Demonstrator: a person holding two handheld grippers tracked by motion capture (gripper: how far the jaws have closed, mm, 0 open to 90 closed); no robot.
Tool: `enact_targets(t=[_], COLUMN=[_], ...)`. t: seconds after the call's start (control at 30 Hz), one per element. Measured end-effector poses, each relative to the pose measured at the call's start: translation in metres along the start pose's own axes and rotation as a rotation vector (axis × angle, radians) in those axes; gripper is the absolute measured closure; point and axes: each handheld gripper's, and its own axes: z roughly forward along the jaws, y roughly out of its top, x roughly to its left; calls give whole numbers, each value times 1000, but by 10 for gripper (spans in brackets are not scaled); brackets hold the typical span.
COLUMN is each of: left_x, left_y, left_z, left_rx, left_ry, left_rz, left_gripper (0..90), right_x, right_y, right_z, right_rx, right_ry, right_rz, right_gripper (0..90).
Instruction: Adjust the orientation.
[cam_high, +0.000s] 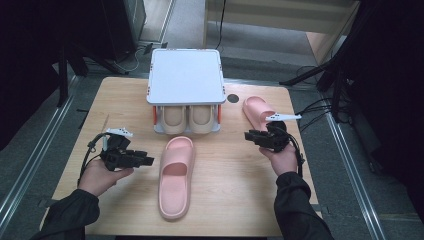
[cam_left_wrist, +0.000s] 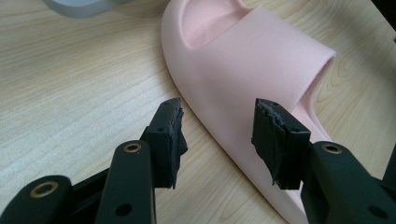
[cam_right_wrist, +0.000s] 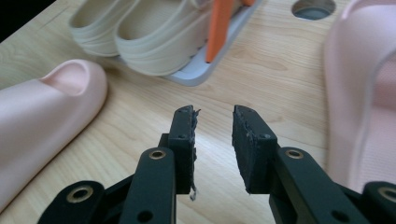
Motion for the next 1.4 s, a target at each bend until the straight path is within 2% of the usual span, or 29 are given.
enact_targets(t=[0.13, 0.33, 0.47, 0.6, 0.87, 1.0, 1.1, 1.3, 1.4], left_x=[1, 2, 2, 1, 1, 2, 1, 1, 1], left_y=[-2, -6, -9, -13, -19, -21, -23, -24, -24], left_z=[-3, -6, -8, -11, -14, -14, -15, -15, -15], left_rx=[-6, -5, -7, -15, -14, -14, -16, -14, -14], left_ry=[1, 6, 6, 9, 14, 21, 22, 26, 28], left_rz=[-10, -16, -16, -15, -26, -29, -33, -30, -30], left_gripper=[522, 515, 513, 508, 501, 499, 496, 491, 490], right_x=[-18, -41, -54, -62, -75, -80, -83, -80, -79], right_y=[-1, 2, 2, 5, 10, 11, 11, 15, 16], right_z=[1, -2, 0, 2, 11, 21, 28, 43, 48], right_rx=[16, -3, -4, -20, -23, -8, 12, 43, 39], right_ry=[-27, -56, -72, -97, -133, -157, -155, -179, -196], right_rz=[21, 54, 89, 93, 103, 114, 129, 93, 62], right_gripper=[713, 700, 689, 644, 625, 618, 617, 618, 664])
